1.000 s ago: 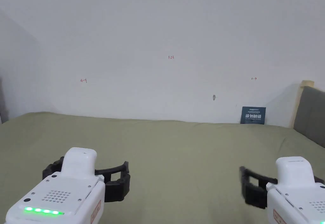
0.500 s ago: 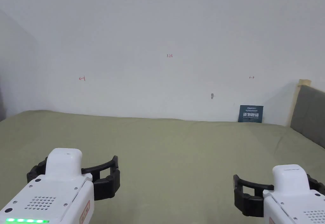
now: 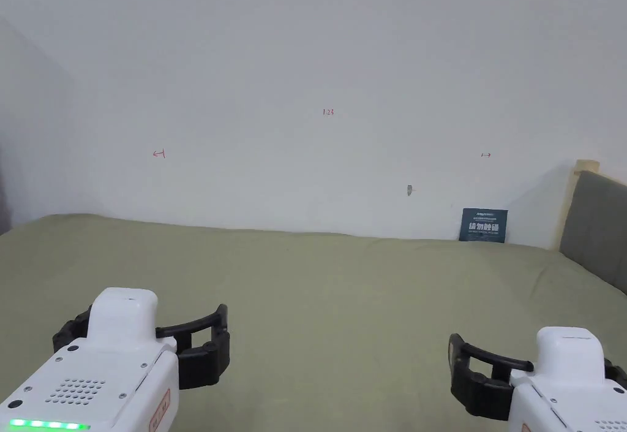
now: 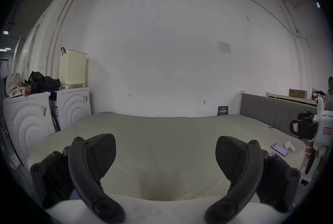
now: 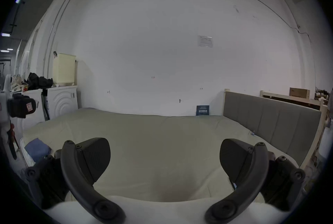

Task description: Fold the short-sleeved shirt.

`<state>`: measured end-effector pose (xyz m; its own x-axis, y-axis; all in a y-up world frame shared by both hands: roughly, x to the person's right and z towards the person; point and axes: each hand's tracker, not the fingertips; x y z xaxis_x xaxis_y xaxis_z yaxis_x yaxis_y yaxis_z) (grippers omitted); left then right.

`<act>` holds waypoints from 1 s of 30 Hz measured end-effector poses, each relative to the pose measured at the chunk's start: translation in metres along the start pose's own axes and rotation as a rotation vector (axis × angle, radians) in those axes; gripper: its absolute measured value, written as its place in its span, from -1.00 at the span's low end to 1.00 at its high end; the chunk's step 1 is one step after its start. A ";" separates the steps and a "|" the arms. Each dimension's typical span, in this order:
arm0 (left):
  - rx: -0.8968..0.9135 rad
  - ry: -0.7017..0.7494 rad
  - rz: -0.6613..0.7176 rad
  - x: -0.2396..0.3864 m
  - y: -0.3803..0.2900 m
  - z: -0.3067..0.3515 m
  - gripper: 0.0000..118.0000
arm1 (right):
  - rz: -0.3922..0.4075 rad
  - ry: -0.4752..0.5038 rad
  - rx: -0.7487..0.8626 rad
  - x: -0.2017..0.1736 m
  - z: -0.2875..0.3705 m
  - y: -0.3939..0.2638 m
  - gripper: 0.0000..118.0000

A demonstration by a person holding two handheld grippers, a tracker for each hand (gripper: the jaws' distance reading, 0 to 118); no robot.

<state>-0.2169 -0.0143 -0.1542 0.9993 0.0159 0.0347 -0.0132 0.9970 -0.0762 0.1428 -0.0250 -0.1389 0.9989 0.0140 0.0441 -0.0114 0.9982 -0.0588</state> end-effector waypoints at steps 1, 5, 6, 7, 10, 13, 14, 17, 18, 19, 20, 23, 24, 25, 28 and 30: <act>-0.003 -0.001 0.010 -0.001 0.000 0.000 0.95 | -0.005 0.000 0.006 0.002 0.001 0.000 0.99; -0.014 0.009 0.037 -0.005 -0.002 -0.001 0.95 | -0.012 0.000 0.018 0.004 0.003 0.002 0.99; -0.019 0.010 0.035 -0.004 -0.003 -0.001 0.95 | -0.009 0.001 0.007 0.003 0.002 0.003 0.99; -0.021 0.013 0.031 -0.004 -0.003 -0.001 0.95 | -0.007 0.006 -0.027 0.001 0.000 0.004 0.99; -0.033 -0.015 0.014 -0.002 -0.003 0.000 0.95 | -0.013 0.011 -0.031 -0.003 -0.002 0.003 1.00; -0.013 -0.021 -0.027 0.003 -0.004 0.003 0.95 | -0.017 0.069 -0.007 -0.004 0.001 0.003 1.00; -0.013 -0.020 -0.034 0.005 -0.004 0.003 0.95 | -0.010 0.076 -0.010 -0.005 0.001 0.003 1.00; -0.018 -0.026 -0.030 0.003 -0.002 0.001 0.95 | 0.044 -0.022 0.000 -0.013 0.001 0.001 1.00; -0.019 -0.021 -0.024 0.004 -0.002 0.001 0.95 | 0.043 -0.049 0.008 -0.015 0.001 -0.001 1.00; -0.018 -0.013 -0.019 0.005 -0.002 0.001 0.95 | 0.033 -0.050 0.006 -0.015 0.001 -0.001 1.00; -0.018 -0.007 -0.020 0.004 -0.002 0.000 0.95 | 0.022 -0.040 0.011 -0.014 0.002 -0.001 1.00; -0.025 -0.005 -0.044 0.006 -0.002 0.000 0.95 | -0.058 0.017 0.020 -0.008 0.001 0.000 1.00; -0.027 -0.002 -0.049 0.006 -0.002 0.000 0.95 | -0.063 0.015 0.009 -0.008 -0.002 0.000 1.00; -0.028 0.001 -0.050 0.006 -0.003 0.000 0.95 | -0.070 0.006 -0.015 -0.008 -0.005 0.000 1.00; -0.024 -0.006 -0.022 0.006 -0.004 -0.001 0.95 | -0.070 0.010 -0.067 -0.011 -0.015 -0.006 1.00; -0.038 -0.009 -0.002 0.006 -0.005 -0.005 0.95 | -0.079 0.060 -0.083 -0.011 -0.017 -0.011 1.00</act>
<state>-0.2105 -0.0199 -0.1586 0.9989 0.0149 0.0436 -0.0098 0.9934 -0.1141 0.1331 -0.0374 -0.1558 0.9975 -0.0704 -0.0079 0.0686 0.9877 -0.1403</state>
